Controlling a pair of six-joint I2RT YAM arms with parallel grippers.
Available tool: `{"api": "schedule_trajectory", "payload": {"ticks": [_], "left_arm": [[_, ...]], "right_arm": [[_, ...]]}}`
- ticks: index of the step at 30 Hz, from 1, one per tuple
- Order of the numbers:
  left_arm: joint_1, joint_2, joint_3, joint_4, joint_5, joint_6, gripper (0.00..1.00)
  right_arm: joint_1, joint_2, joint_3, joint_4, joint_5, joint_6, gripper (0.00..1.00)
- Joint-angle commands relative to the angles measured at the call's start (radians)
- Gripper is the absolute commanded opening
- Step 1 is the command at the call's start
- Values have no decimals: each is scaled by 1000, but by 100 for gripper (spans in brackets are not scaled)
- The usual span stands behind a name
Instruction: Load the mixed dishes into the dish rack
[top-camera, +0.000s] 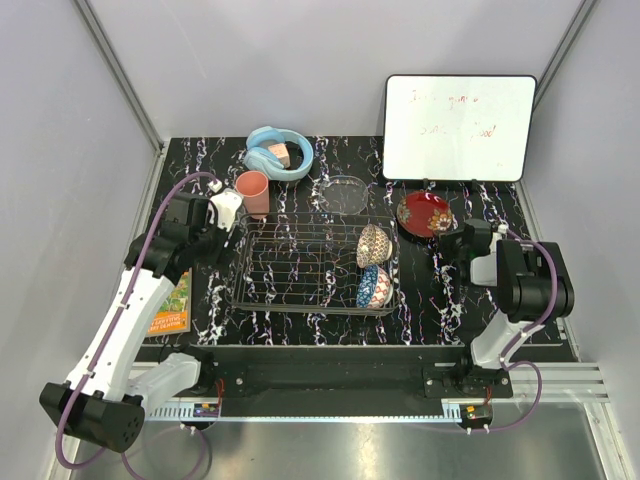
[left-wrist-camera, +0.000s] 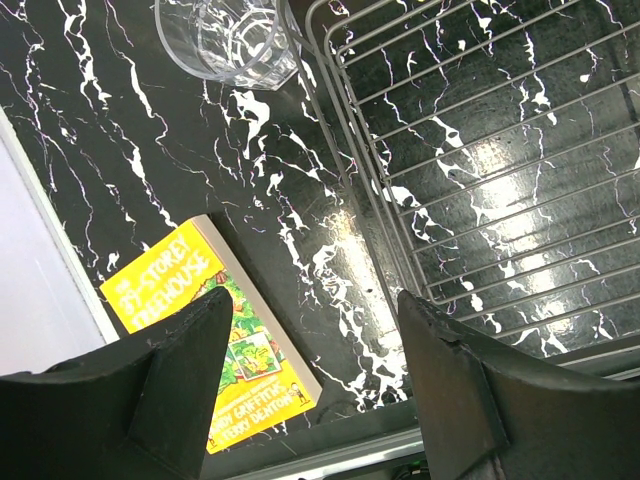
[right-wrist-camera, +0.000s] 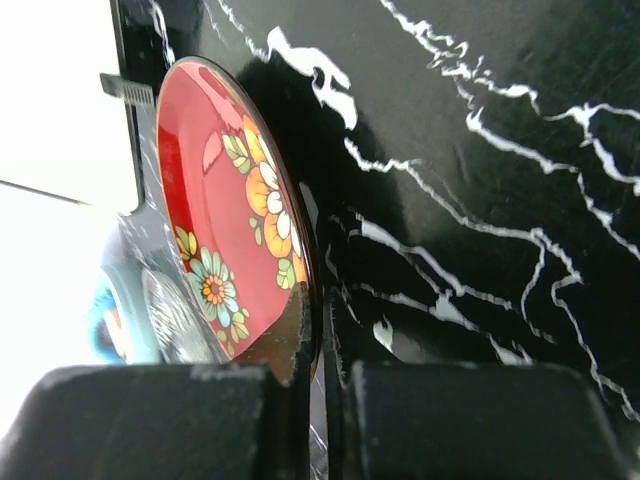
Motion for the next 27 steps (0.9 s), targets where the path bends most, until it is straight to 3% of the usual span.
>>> {"api": "schedule_trajectory", "payload": {"ticks": [1,6,11,19,27], "left_arm": [[5,-14,0,23,-18,13,71],[5,-3,-1,23,-6,8,71],[4,-4,5,23,2,0,70],[5,-27,2,8,-7,10,71],[5,-38,-9,-12,-20,14,71]], "right_arm": [[21,-127,25,-61,-43,-141,0],[70,-291,126,-249,-39,-367,0],[70,-370,264,-380,-56,-491,0],[68,-240,554,-509,-131,-668,0],[282,-201,832,-638,-101,-1019,0]]}}
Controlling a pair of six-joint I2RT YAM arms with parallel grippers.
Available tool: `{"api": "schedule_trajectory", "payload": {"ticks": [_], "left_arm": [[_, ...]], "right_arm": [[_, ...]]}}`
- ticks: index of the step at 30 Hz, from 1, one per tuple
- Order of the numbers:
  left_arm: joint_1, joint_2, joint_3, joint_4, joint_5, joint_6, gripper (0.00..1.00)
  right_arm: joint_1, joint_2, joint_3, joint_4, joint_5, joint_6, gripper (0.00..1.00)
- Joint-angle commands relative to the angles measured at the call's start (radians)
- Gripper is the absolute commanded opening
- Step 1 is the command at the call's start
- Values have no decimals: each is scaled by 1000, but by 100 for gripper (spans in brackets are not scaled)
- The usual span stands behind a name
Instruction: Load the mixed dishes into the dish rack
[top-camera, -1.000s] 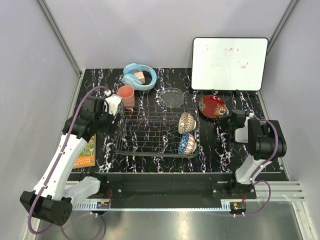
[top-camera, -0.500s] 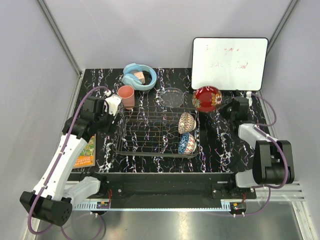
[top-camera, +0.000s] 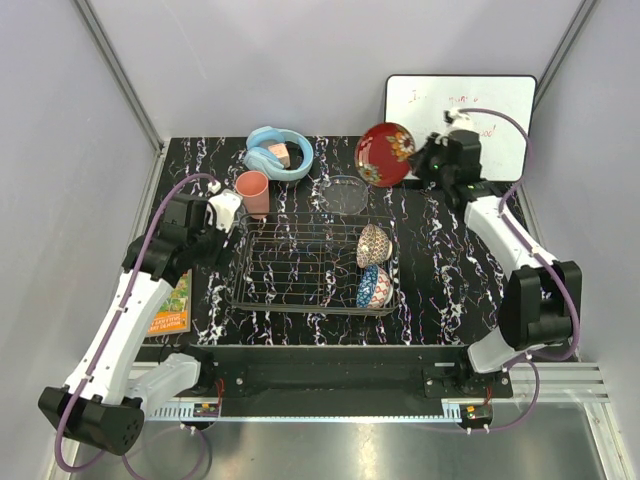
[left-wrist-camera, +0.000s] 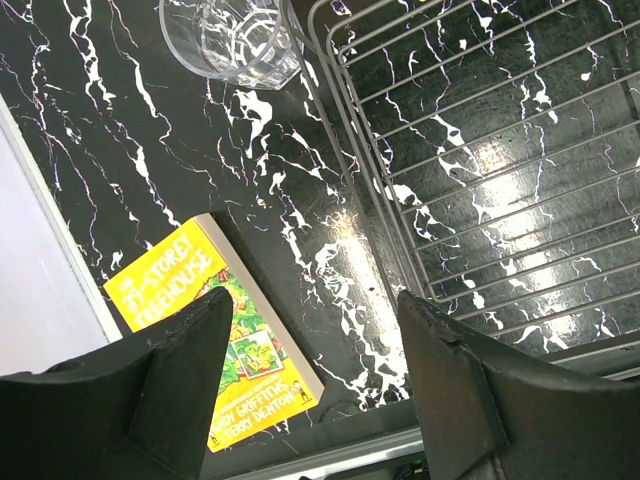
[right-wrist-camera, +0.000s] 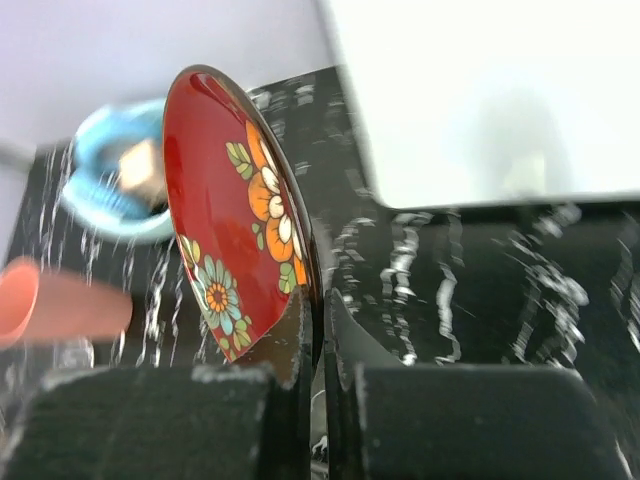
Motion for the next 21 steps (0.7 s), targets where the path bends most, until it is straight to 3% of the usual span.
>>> {"api": "schedule_trajectory", "payload": {"ticks": [1,7,11,14,21], "left_arm": [[5,-25,-7,-6,-17,10,71],[5,-10,-13,-8,-22,6,71],[5,7,-10,-1,-19,0,71],[5,17,-12,2,-19,-10,71],[5,24,-21,11,-28,-14,70]], "right_arm": [[87,-31,153,-14,-63,-219,0],[175,-142,76,23,-88,-447,0],[287,-224,-20,77,-83,-796,0],[354,-285,-85,118,-71,-967,0],[437,-360,-110,59,-105,-1134,0]]}}
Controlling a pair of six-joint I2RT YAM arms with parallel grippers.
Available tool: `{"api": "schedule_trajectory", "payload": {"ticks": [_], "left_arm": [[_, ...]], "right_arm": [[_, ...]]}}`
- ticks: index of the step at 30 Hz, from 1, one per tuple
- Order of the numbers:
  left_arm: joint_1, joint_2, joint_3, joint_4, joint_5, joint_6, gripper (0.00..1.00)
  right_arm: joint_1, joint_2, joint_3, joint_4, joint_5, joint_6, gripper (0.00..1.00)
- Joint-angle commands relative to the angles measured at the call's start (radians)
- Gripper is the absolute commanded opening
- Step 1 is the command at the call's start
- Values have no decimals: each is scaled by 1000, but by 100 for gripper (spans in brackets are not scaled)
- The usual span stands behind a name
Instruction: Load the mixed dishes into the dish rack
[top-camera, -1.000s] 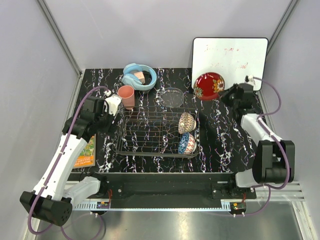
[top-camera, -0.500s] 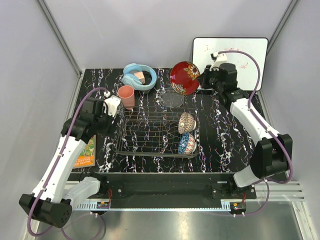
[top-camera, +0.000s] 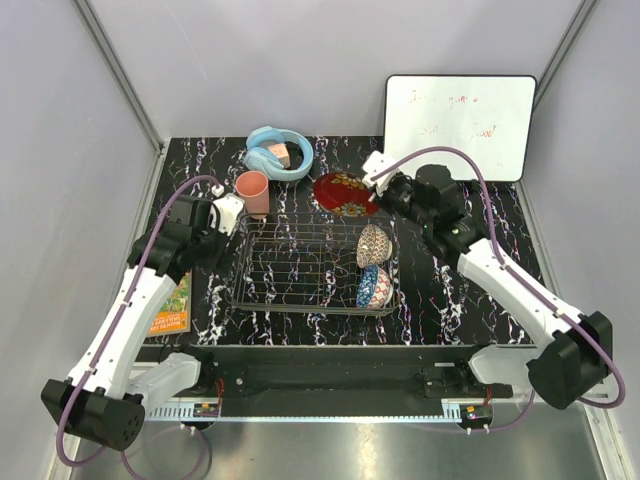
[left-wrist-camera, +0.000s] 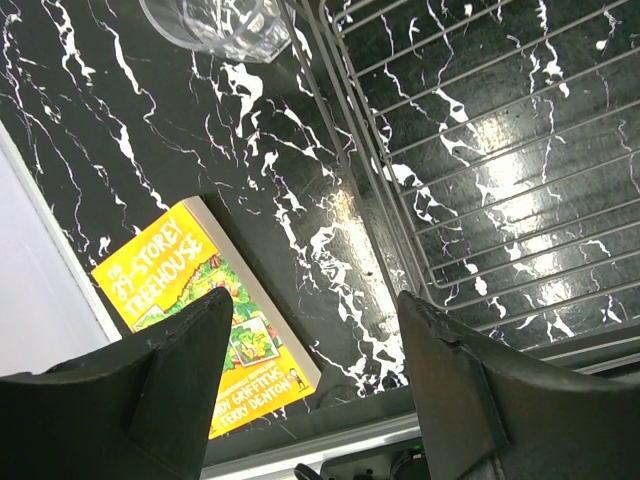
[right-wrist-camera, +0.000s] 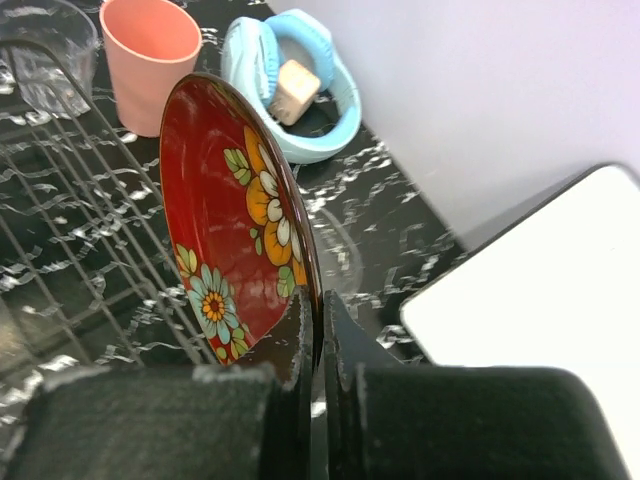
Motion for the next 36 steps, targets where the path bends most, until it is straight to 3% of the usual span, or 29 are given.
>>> {"api": "schedule_trajectory", "payload": {"ticks": [1,10,16,36], "left_arm": [[5,5,-8,36,-22,-16,70],[5,3,-18,46,-19,-21,70],[7,-1,-22,49,-22,-18,70],[13,-20,-24,57,-23,-5,70]], "right_arm": [[40,-81,-6,75,-9,-207,0],[181,-35,-89,56,119,-465,0],[230,11,-121,96,182,-526,0],[249,111,-178,157,203,-474,0]]}}
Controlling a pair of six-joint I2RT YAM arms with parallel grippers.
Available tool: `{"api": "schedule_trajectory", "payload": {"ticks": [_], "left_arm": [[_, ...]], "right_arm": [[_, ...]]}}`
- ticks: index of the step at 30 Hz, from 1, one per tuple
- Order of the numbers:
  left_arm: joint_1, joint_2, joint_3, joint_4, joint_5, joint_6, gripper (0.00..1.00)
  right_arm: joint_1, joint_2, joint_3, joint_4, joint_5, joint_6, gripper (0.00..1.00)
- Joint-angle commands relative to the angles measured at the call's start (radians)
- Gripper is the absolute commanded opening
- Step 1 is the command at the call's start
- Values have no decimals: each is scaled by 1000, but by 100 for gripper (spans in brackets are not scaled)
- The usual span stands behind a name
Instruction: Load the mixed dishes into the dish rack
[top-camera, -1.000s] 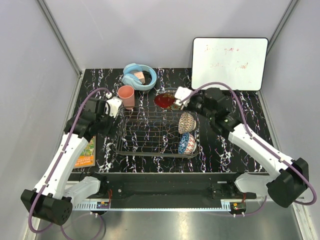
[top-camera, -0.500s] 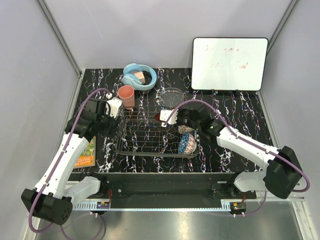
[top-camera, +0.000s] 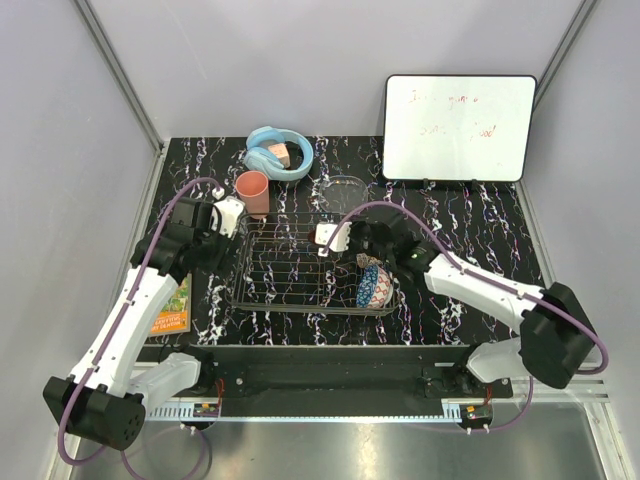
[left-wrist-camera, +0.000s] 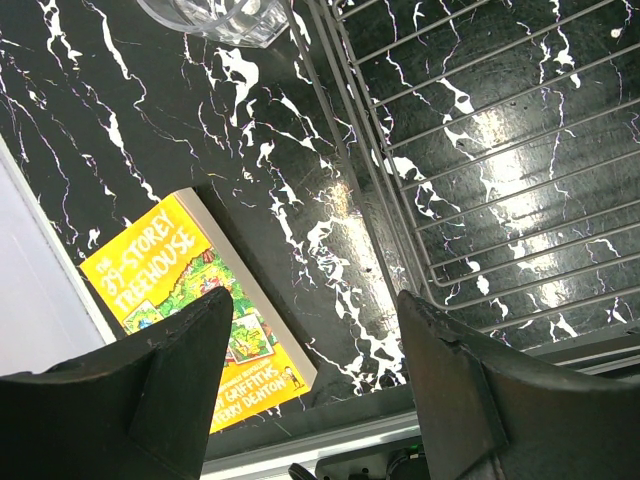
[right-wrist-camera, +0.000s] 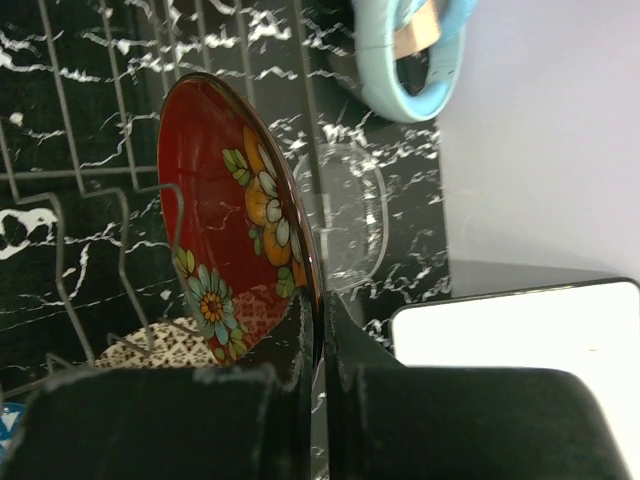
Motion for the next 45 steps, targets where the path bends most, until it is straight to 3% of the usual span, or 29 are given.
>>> {"api": "schedule_trajectory", "payload": {"ticks": [1,13,16,17,19,21,24,29,31,34,40,41,42,43,44,45], "left_arm": [[6,-24,11,43,-17,7,70],[6,-30,24,40,-20,13,70],[6,-32,24,41,-20,13,70],[6,-30,24,40,-22,15,70],[8,-33,24,40,-23,16,70],[8,-35,24,40,-25,18,70],[8,-36,19,40,-26,19,70],[8,-36,14,41,-23,19,70],[8,-35,14,41,-22,18,70],[8,-33,16,43,-19,16,70],[8,-35,14,44,-20,15,70],[8,-36,13,44,-20,16,70],[8,-36,14,44,-20,13,70],[8,-41,13,44,-19,12,70],[8,-42,13,43,-19,12,70],[8,-47,11,43,-20,12,70]], "right_arm": [[5,27,-5,124,17,25,0],[7,84,-20,173,66,117,2],[5,78,-17,173,89,130,15],[5,75,-19,173,92,135,25],[5,68,-23,173,106,137,28],[7,61,-31,172,120,137,39],[7,41,-39,157,146,138,46],[5,-31,-46,126,192,146,67],[5,-65,-49,123,227,146,99],[1,-117,-27,124,275,175,100],[-47,-84,185,112,439,403,100],[-98,-62,223,92,459,523,100],[-138,-36,275,45,441,611,100],[-186,32,423,-145,387,711,100],[-308,74,500,-231,312,905,100],[-361,114,563,-286,158,981,100]]}}
